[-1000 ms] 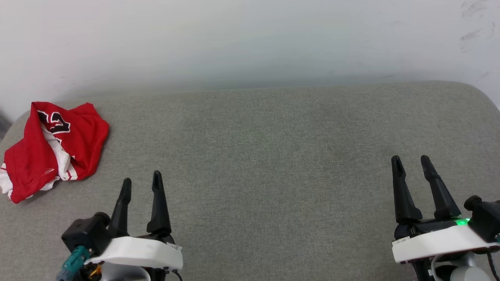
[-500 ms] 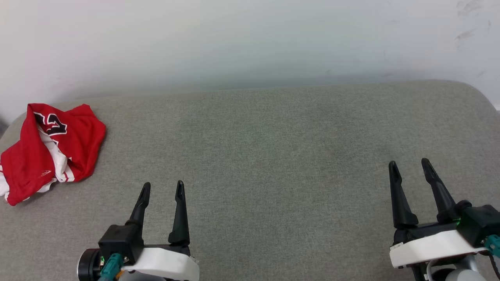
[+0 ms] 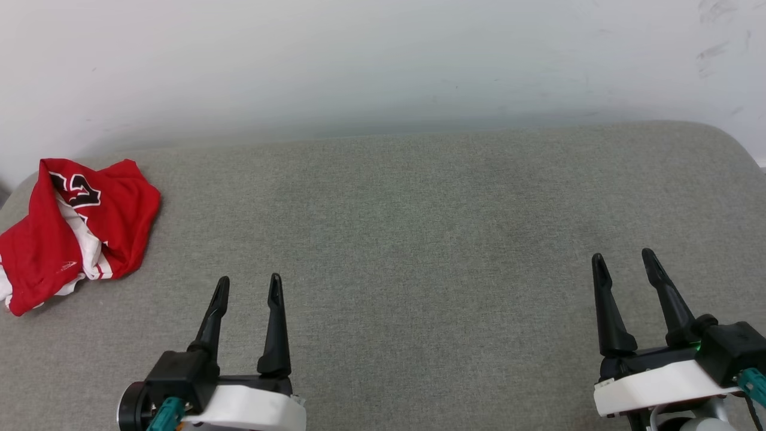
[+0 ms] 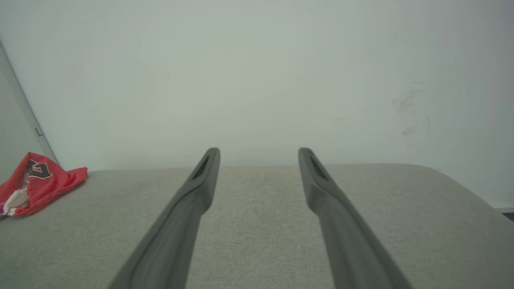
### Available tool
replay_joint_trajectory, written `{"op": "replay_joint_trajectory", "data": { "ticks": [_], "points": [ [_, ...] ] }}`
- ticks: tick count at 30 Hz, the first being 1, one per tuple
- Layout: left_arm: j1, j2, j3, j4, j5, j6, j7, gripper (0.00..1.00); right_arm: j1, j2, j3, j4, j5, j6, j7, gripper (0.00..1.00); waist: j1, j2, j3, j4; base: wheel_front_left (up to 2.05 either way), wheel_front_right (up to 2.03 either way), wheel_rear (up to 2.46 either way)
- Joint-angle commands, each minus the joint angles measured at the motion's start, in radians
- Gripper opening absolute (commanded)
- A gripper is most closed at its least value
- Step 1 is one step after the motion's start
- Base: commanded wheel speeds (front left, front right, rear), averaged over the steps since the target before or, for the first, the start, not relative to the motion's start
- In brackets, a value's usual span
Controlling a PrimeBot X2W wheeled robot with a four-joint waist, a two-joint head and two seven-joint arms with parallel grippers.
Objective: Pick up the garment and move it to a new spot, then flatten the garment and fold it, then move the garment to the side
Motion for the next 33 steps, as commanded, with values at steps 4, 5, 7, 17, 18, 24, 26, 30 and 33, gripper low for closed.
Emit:
{"op": "replay_joint_trajectory", "data": {
  "ticks": [4, 5, 7, 17, 18, 24, 26, 30, 33],
  "points": [
    [0.036, -0.05, 0.08, -0.005, 0.019, -0.095, -0.017, 1.0, 0.011, -0.002, -0.006, 0.0, 0.042, 0.0, -0.015, 1.0, 0.0, 0.0, 0.001, -0.001, 0.0, 0.0, 0.0],
    [0.042, -0.062, 0.1, -0.002, 0.022, -0.116, -0.018, 1.0, 0.012, -0.002, -0.005, 0.001, 0.046, 0.0, -0.015, 1.0, 0.0, 0.0, 0.001, -0.001, 0.0, 0.0, 0.0],
    [0.052, -0.081, 0.136, 0.002, 0.039, -0.158, -0.022, 1.0, 0.015, -0.002, -0.005, 0.005, 0.056, 0.0, -0.02, 1.0, 0.0, 0.0, 0.001, -0.001, 0.0, 0.0, 0.0],
    [0.072, -0.119, 0.207, 0.038, 0.142, -0.254, -0.039, 1.0, 0.022, -0.002, -0.004, 0.031, 0.014, 0.0, -0.036, 1.0, 0.0, 0.0, 0.004, -0.004, 0.0, 0.0, 0.0],
    [0.073, -0.121, 0.209, 0.041, 0.151, -0.259, -0.041, 1.0, 0.023, -0.002, -0.004, 0.035, 0.011, 0.0, -0.038, 1.0, 0.0, 0.0, 0.004, -0.004, 0.0, 0.0, 0.0],
    [0.08, -0.123, 0.211, 0.06, 0.189, -0.266, -0.052, 1.0, 0.019, -0.002, 0.004, 0.064, 0.008, 0.0, -0.049, 1.0, 0.0, 0.0, 0.004, -0.005, 0.0, 0.0, 0.0],
    [0.082, -0.123, 0.209, 0.066, 0.199, -0.264, -0.054, 1.0, 0.018, -0.001, 0.006, 0.068, -0.002, 0.0, -0.053, 1.0, 0.0, 0.0, 0.003, -0.006, 0.0, 0.0, 0.0],
    [0.081, -0.123, 0.208, 0.071, 0.201, -0.266, -0.058, 1.0, 0.019, -0.001, 0.011, 0.073, -0.013, 0.0, -0.054, 1.0, 0.0, 0.0, 0.002, -0.006, 0.0, 0.0, 0.0],
    [0.077, -0.123, 0.208, 0.073, 0.199, -0.27, -0.058, 1.0, 0.019, -0.002, 0.014, 0.074, -0.017, 0.0, -0.055, 1.0, 0.0, 0.0, 0.002, -0.005, 0.0, 0.0, 0.0]
  ]
}}
